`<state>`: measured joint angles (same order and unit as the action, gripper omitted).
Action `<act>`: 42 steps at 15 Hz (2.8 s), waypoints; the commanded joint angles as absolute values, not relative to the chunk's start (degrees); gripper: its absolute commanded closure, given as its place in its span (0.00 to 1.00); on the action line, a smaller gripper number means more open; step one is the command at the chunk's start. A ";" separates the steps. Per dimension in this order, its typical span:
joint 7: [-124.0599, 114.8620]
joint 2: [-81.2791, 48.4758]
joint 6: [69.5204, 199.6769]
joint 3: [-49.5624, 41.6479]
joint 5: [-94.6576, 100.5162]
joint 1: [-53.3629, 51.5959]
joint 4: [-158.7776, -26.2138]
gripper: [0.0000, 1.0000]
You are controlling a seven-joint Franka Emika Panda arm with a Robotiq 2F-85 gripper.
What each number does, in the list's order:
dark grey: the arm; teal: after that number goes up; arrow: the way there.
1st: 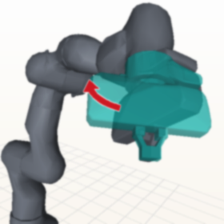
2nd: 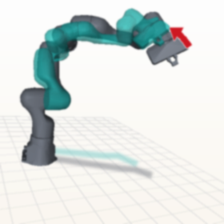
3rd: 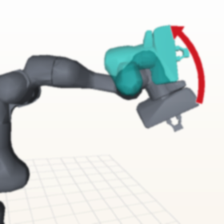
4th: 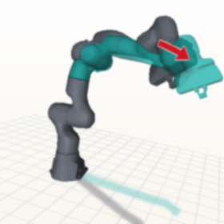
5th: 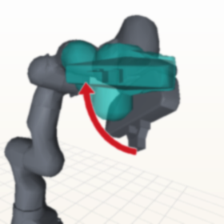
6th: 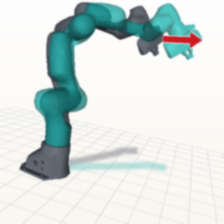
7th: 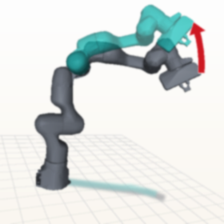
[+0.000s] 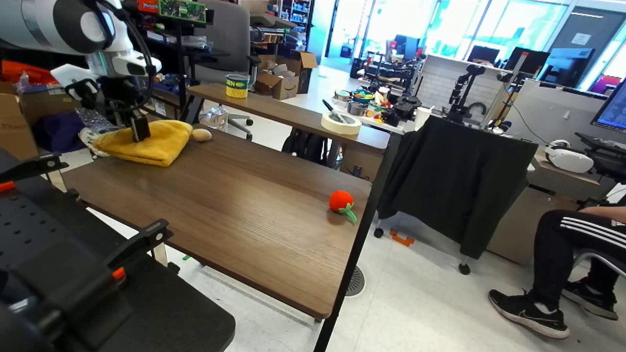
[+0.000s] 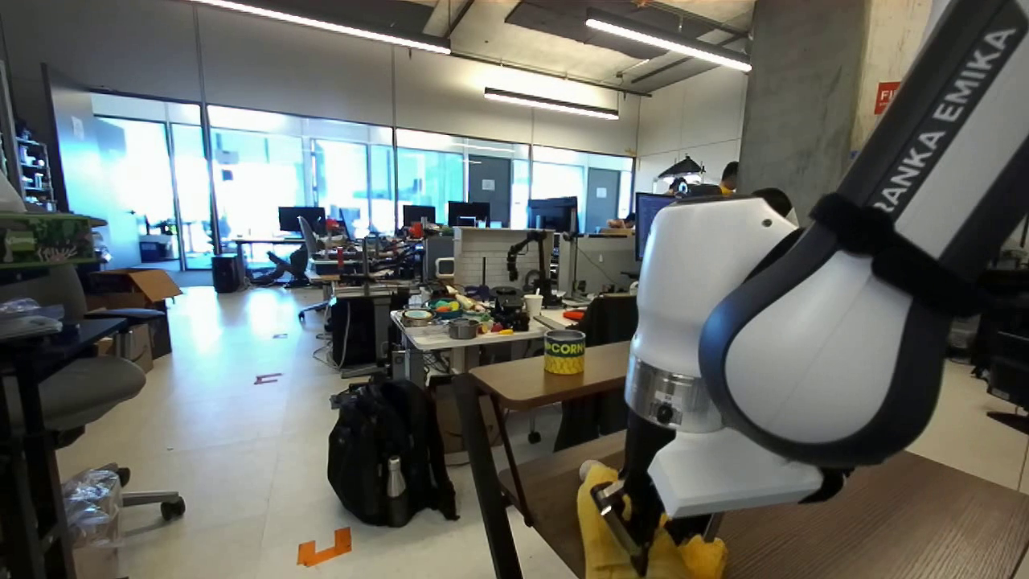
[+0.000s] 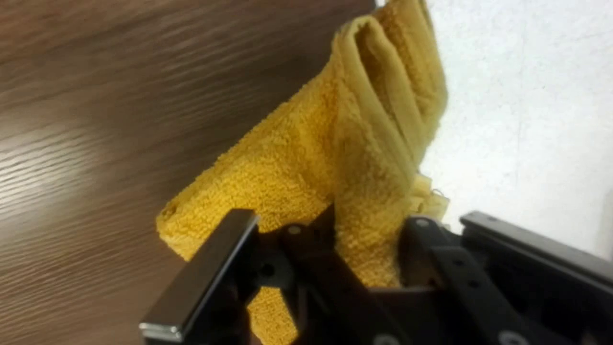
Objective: Wipe the table with the yellow towel
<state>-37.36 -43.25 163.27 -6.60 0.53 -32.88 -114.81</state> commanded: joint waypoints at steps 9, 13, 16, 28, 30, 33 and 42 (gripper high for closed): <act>-41.96 -36.24 150.18 -17.59 15.49 -36.32 -127.55 1.00; -44.00 -37.99 157.08 -15.40 14.34 -35.12 -128.19 0.74; -43.75 -38.10 155.29 -15.75 14.57 -35.62 -127.66 0.74; -44.75 -32.48 161.91 -17.17 14.96 -36.98 -131.74 0.03; -46.71 -32.92 160.90 -19.36 15.49 -38.49 -131.36 0.00; -45.19 -34.17 160.00 -17.62 14.68 -36.49 -129.68 0.00; -43.03 -46.52 161.02 -11.93 10.04 -31.11 -121.69 0.00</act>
